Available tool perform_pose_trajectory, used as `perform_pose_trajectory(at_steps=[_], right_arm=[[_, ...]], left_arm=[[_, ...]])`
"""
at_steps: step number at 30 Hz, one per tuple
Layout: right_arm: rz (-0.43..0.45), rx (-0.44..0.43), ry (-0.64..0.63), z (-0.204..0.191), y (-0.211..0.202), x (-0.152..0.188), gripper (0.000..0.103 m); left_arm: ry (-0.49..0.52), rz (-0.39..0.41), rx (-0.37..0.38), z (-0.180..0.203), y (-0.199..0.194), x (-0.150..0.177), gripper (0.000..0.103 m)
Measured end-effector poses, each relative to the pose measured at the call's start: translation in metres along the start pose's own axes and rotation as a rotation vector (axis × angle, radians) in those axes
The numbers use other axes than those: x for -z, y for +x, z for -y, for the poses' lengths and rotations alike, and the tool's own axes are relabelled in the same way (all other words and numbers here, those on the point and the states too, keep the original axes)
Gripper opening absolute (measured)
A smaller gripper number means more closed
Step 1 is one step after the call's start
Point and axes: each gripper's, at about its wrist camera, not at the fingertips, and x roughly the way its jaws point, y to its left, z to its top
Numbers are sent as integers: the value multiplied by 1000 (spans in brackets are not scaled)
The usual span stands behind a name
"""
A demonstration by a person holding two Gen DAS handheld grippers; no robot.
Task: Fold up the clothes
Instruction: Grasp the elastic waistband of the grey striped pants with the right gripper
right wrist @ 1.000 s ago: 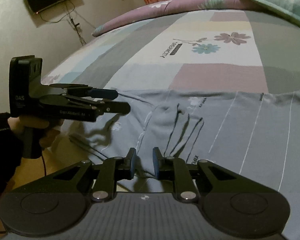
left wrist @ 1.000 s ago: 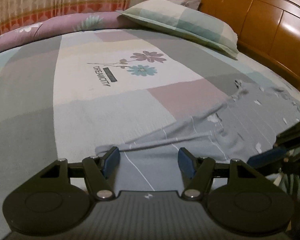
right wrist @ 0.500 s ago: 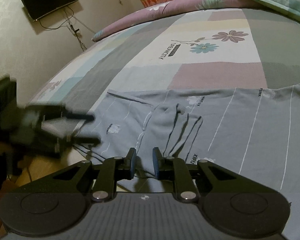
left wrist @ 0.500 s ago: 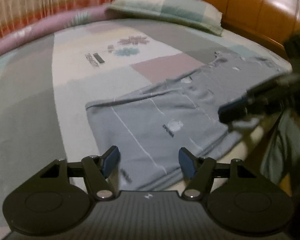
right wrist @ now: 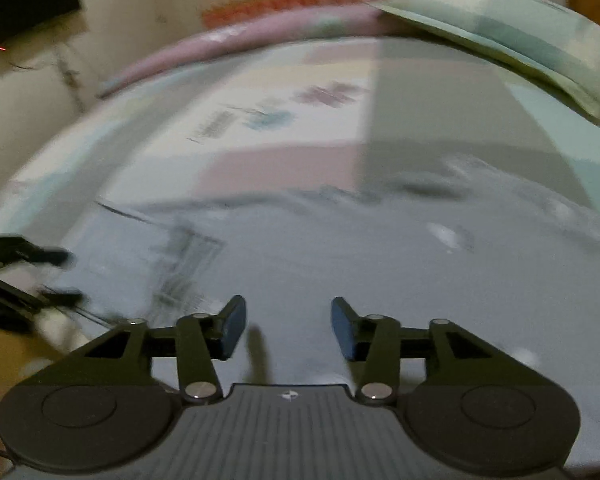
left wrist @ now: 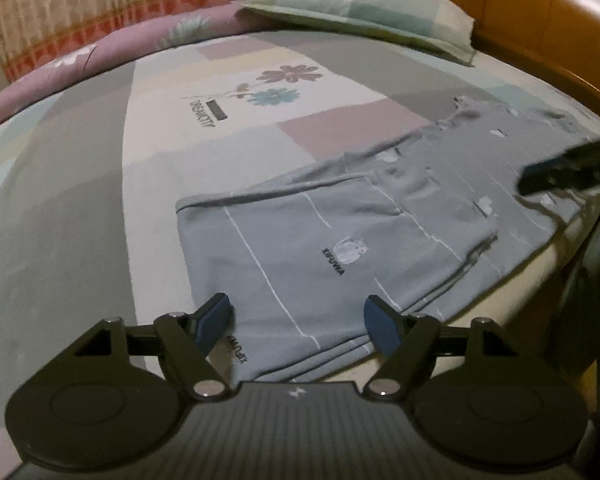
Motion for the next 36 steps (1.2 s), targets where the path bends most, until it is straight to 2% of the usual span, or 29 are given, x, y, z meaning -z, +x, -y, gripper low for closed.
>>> perform_pose_trajectory(at_steps=[2, 5, 7, 10, 14, 19, 21, 24, 25, 27, 30, 36], right_arm=[[1, 8, 11, 10, -13, 4, 56], [50, 88, 20, 25, -32, 7, 71], [61, 139, 48, 40, -40, 12, 73], [28, 205, 94, 64, -43, 25, 73], [31, 217, 116, 77, -61, 42, 74], [87, 235, 116, 76, -65, 34, 75], [78, 196, 72, 65, -57, 30, 75], [19, 193, 15, 57, -41, 37, 80], [34, 194, -12, 55, -44, 42, 84], [30, 176, -20, 59, -54, 51, 86], [48, 130, 89, 81, -76, 60, 86], [183, 105, 385, 149, -127, 72, 86]], left_arm=[[-6, -8, -19, 3, -4, -5, 75], [16, 4, -46, 15, -11, -17, 75], [34, 15, -56, 27, -12, -26, 77], [57, 15, -58, 49, -7, -34, 79], [118, 13, -57, 84, -1, -42, 79], [143, 40, -44, 121, -2, -57, 81], [151, 48, -17, 136, -2, -64, 81], [181, 60, -22, 156, -3, -69, 82], [187, 63, -23, 162, -3, -70, 82], [164, 54, 6, 168, -3, -70, 83], [167, 35, 34, 178, -2, -68, 83], [195, 24, 61, 198, 0, -72, 83]])
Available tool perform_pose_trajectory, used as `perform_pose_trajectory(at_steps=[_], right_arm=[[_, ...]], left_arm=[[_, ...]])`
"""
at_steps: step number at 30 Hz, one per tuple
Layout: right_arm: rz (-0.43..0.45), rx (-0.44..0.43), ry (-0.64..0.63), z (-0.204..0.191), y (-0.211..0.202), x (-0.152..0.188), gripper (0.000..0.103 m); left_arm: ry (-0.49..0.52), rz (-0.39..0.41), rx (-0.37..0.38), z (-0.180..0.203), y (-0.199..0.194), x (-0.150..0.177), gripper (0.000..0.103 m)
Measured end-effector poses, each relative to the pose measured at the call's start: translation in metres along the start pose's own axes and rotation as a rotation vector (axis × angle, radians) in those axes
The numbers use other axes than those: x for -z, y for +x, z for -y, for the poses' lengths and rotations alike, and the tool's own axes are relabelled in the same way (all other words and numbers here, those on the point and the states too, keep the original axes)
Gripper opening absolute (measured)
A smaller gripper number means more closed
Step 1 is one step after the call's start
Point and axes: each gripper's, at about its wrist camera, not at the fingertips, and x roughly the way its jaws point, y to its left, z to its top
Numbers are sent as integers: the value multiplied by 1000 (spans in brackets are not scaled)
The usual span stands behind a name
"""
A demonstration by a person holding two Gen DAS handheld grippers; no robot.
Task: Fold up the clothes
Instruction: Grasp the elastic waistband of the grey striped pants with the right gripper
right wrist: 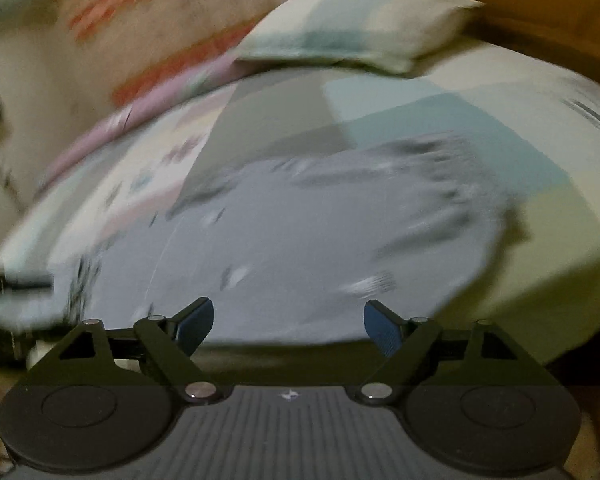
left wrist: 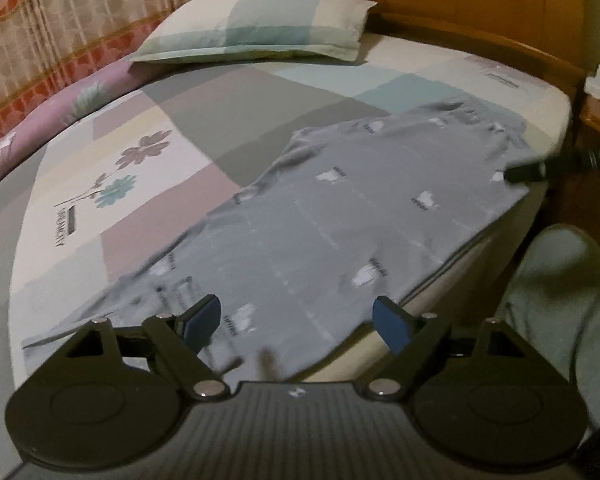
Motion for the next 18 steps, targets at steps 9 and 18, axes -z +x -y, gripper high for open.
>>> perform_pose_trajectory(at_steps=[9, 18], right_arm=[[70, -4, 268, 78, -11, -23, 88], [48, -70, 378, 104, 7, -31, 95]], left_arm=[[8, -20, 23, 12, 1, -3, 84], [3, -26, 18, 14, 3, -10, 84]])
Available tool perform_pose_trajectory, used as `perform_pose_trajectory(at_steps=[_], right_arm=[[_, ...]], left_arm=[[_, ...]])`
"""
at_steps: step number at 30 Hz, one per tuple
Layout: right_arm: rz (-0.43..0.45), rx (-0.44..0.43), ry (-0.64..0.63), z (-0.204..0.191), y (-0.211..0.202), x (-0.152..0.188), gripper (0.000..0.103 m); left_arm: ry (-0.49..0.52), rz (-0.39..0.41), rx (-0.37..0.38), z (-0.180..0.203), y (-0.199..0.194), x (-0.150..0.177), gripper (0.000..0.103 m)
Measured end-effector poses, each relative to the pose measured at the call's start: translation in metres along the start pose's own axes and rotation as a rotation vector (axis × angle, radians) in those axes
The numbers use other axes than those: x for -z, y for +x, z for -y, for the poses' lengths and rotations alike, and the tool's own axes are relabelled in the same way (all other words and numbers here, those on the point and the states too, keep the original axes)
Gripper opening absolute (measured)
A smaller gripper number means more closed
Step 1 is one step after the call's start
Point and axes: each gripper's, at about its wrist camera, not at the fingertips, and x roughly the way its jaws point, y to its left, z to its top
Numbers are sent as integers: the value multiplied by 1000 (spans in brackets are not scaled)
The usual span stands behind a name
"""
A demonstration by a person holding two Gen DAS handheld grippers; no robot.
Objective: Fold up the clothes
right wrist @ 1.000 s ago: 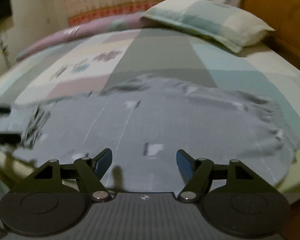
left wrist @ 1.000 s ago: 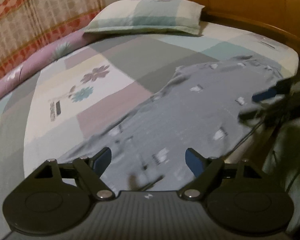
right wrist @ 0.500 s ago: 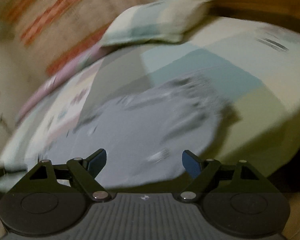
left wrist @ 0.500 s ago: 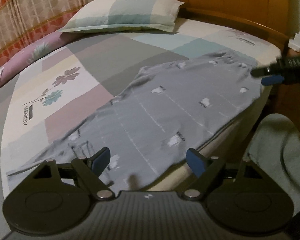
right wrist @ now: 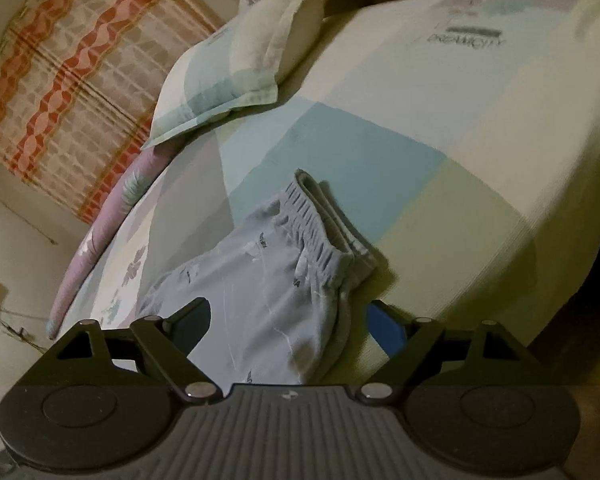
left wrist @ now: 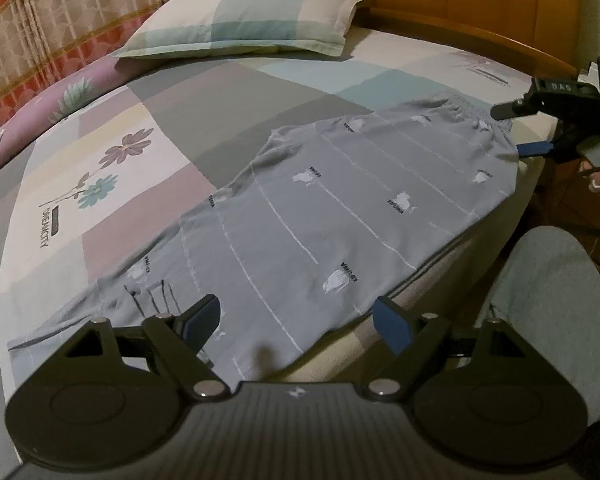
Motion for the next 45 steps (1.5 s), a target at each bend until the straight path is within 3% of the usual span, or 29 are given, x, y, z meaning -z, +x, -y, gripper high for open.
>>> perform_pose_trajectory(at_steps=[10, 15, 18, 25, 28, 31, 33, 37, 45], right_arm=[[4, -138, 123, 18, 17, -18, 103], [-17, -257, 257, 34, 12, -1, 103], [-9, -310, 271, 36, 13, 8, 102], [20, -307, 338, 37, 27, -7, 103], [31, -301, 305, 34, 25, -1, 102], [-10, -315, 245, 24, 30, 4, 102], [-6, -270, 166, 10, 32, 1, 102], [58, -189, 70, -1, 34, -10, 101], [146, -230, 102, 18, 33, -18, 94]], left_arm=[[1, -2, 23, 5, 6, -5, 84], [-17, -5, 24, 1, 7, -4, 84], [-36, -9, 25, -3, 9, -5, 84], [-36, 8, 31, -2, 5, -5, 84], [-44, 9, 33, -3, 4, -4, 84], [-44, 12, 37, -4, 4, -5, 84], [-47, 15, 34, -5, 4, -6, 84], [-46, 17, 33, -5, 3, -5, 84], [-68, 9, 24, -13, 5, 0, 84]])
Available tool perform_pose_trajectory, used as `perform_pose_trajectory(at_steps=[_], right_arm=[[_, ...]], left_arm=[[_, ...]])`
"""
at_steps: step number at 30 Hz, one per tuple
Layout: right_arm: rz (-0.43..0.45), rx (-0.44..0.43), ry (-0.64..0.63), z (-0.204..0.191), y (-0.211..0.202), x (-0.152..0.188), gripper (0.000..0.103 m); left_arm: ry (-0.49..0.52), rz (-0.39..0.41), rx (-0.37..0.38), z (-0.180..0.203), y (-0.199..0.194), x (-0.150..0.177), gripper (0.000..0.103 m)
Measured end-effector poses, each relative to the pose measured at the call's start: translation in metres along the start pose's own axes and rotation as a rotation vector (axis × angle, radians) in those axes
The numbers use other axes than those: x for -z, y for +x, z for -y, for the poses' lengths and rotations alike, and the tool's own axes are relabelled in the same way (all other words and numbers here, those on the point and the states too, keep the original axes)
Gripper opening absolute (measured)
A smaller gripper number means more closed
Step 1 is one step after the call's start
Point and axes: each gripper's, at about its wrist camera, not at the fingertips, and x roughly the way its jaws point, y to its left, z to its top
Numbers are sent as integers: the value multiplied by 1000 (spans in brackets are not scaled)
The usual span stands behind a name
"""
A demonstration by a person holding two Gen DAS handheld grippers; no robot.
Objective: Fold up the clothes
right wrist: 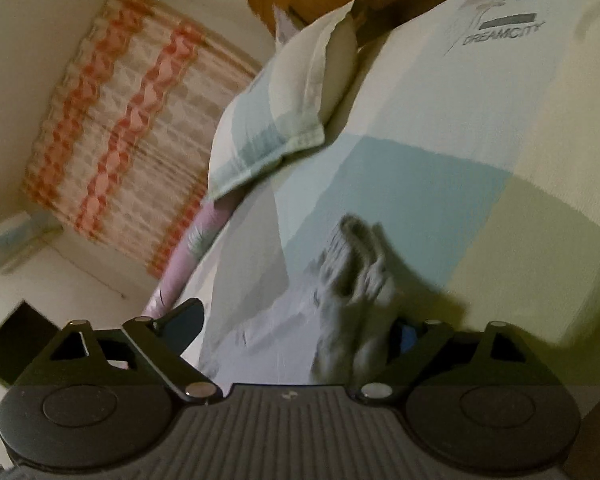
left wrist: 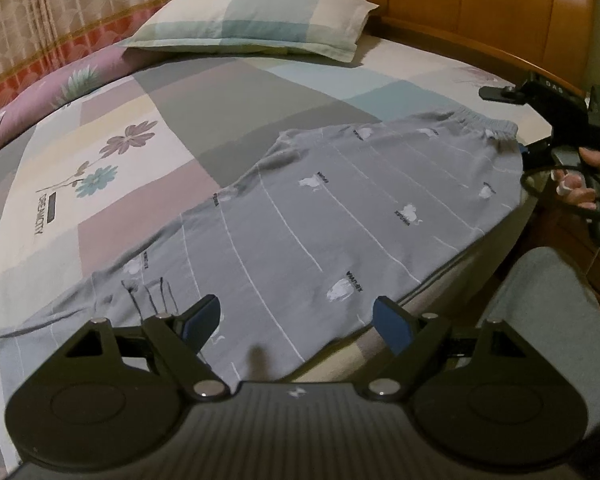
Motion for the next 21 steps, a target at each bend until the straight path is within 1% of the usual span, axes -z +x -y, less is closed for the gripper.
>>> perform_pose_trajectory(at_steps=[3, 5, 7, 8, 11, 14, 16, 17, 18, 19, 20, 21], right_arm=[[-38, 1, -26, -5, 3, 6, 94], [-70, -1, -88, -12, 4, 16, 94], [-83, 38, -188, -20, 8, 24, 92], [-76, 48, -204, -21, 10, 23, 92], [-14, 46, -147, -14, 13, 15, 85], [-3, 60, -115, -14, 16, 13, 84], [-36, 73, -153, -20, 18, 19, 84], [-37, 85, -184, -21, 19, 21, 82], [-36, 97, -215, -21, 20, 24, 77], [-26, 104, -211, -19, 20, 22, 70], [-15, 110, -199, -16, 20, 19, 66], [-9, 119, -177, -11, 22, 15, 55]], left_arm=[[1, 6, 11, 0, 0, 0, 84], [0, 5, 13, 1, 1, 0, 84], [2, -1, 16, 1, 3, 0, 84], [6, -2, 16, 2, 3, 0, 84], [12, 0, 20, 3, 2, 0, 84], [11, 3, 17, 2, 1, 1, 84], [6, 4, 14, 0, 0, 2, 84], [2, 2, 14, -2, 0, 3, 84], [-1, -1, 11, -3, 1, 3, 84], [-1, -4, 6, -4, 1, 2, 84], [0, -7, 0, -5, 2, 2, 84], [2, -7, -2, -5, 1, 1, 84]])
